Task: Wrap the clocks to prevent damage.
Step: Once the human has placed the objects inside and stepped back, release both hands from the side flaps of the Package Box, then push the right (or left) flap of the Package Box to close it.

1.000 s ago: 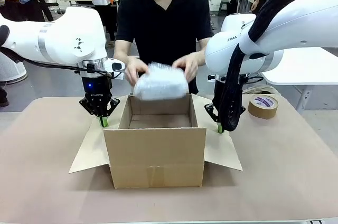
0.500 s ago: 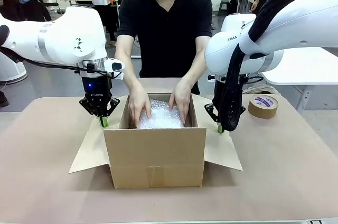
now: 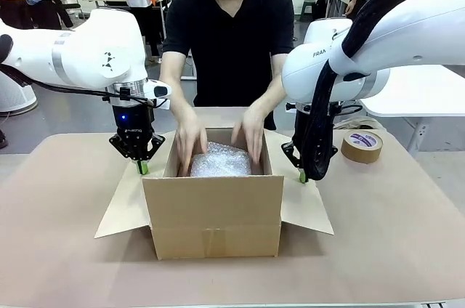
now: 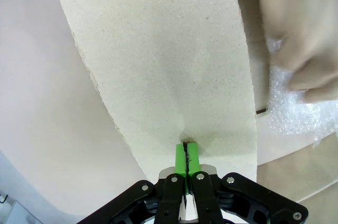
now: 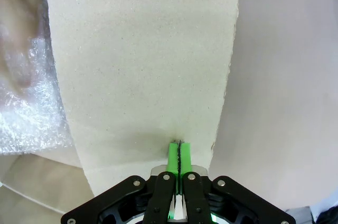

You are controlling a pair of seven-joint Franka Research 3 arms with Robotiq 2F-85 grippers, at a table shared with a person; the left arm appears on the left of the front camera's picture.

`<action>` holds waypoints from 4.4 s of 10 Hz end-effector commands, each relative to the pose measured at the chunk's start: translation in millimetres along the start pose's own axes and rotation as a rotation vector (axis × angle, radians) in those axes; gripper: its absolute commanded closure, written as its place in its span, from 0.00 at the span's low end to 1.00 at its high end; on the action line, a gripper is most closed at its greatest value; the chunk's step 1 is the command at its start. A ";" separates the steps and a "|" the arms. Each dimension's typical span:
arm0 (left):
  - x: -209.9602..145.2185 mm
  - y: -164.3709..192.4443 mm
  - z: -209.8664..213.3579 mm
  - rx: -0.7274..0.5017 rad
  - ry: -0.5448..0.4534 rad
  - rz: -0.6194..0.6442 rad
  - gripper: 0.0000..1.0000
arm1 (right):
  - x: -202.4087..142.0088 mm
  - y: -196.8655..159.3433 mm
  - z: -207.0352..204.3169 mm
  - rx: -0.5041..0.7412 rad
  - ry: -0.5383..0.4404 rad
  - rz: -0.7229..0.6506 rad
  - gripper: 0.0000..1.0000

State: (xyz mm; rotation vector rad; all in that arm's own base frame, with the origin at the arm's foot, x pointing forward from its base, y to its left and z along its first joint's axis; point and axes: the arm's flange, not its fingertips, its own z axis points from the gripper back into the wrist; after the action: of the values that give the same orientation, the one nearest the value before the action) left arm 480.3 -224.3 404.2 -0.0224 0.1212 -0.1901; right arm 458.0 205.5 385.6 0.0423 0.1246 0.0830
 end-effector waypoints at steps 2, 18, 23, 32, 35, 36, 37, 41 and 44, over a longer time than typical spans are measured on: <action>-0.7 -0.2 -0.8 0.002 0.003 0.000 1.00 | -1.0 1.0 -0.8 -0.013 -0.002 -0.010 0.99; -94.0 86.5 147.6 0.014 -0.032 -1.090 1.00 | -104.6 -128.0 146.9 -0.183 -0.093 0.964 0.99; -99.9 98.4 118.3 -0.008 -0.075 -1.266 1.00 | -109.0 -172.3 129.3 -0.024 -0.111 1.182 0.99; -96.1 93.1 111.4 -0.013 -0.017 -1.294 1.00 | -105.7 -173.6 122.1 -0.036 -0.093 1.171 0.99; -96.1 93.1 111.4 -0.013 -0.017 -1.294 1.00 | -105.7 -173.6 122.1 -0.036 -0.093 1.171 0.99; -96.1 93.1 111.4 -0.013 -0.017 -1.294 1.00 | -105.7 -173.6 122.1 -0.036 -0.093 1.171 0.99; -96.1 93.1 111.4 -0.013 -0.017 -1.294 1.00 | -105.7 -173.6 122.1 -0.036 -0.093 1.171 0.99; -96.1 93.1 111.4 -0.013 -0.017 -1.294 1.00 | -105.7 -173.6 122.1 -0.036 -0.093 1.171 0.99; -96.1 93.1 111.4 -0.013 -0.017 -1.294 1.00 | -105.7 -173.6 122.1 -0.036 -0.093 1.171 0.99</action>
State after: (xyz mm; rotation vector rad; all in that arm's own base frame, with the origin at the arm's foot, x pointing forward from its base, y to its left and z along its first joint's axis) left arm 418.4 -115.3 521.1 -0.1186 0.0821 -1.4897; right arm 386.3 19.3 514.8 0.0741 -0.0098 1.2512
